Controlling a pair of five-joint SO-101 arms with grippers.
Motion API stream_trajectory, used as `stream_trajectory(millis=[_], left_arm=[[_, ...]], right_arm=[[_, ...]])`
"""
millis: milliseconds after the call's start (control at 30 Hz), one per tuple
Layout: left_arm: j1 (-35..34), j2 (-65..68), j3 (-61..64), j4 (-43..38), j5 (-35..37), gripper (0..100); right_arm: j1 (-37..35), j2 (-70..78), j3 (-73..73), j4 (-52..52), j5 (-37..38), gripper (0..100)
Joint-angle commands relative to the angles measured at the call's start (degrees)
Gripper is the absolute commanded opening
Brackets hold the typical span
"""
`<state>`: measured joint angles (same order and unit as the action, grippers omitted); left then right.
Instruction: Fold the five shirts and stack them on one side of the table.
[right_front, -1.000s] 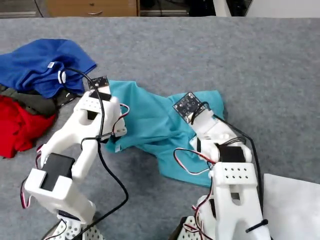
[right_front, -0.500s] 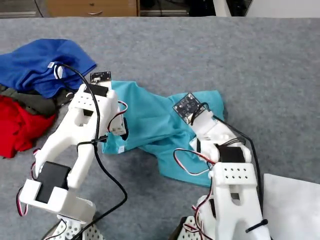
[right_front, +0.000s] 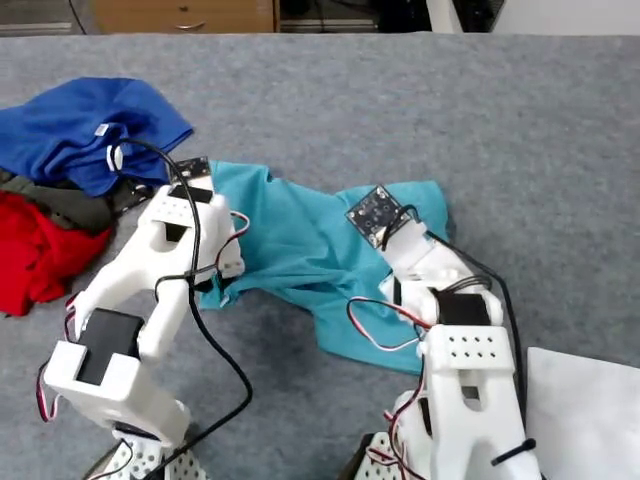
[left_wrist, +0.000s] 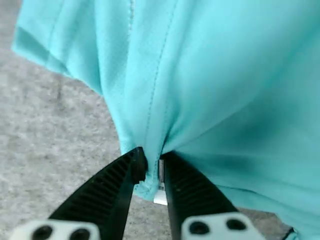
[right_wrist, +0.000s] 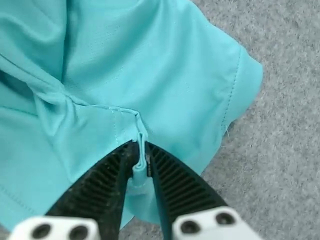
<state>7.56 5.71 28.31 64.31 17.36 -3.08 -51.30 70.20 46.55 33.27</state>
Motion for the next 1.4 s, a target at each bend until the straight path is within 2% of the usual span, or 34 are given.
stream_trajectory(millis=[0,233,433,633,933,1067,1367], left_arm=[[-1.1,-3.7,-1.1,-0.4,0.5,8],[-1.2,-11.6,-2.5,8.4,-0.4,22],[-1.2,-13.0,1.1,6.2,-2.4,16],[-7.9,-13.0,2.7,5.5,-2.4,7],[-5.0,-12.9,2.5,5.4,-0.7,8],[-3.6,-12.8,2.9,4.7,-0.3,13],[-6.5,-5.8,1.3,5.0,1.5,16]], right_arm=[[-0.8,-0.7,-0.1,-1.1,-0.1,0.4],[-0.8,-0.7,0.0,-1.1,0.0,0.4],[-0.8,-0.7,0.0,-1.1,0.0,0.4],[-0.8,-0.7,0.0,-1.1,0.0,0.4],[-0.8,-0.7,0.0,-1.1,0.0,0.4],[-0.8,-0.7,0.0,-1.1,0.1,0.4],[-0.8,-0.7,0.0,-1.1,0.1,0.4]])
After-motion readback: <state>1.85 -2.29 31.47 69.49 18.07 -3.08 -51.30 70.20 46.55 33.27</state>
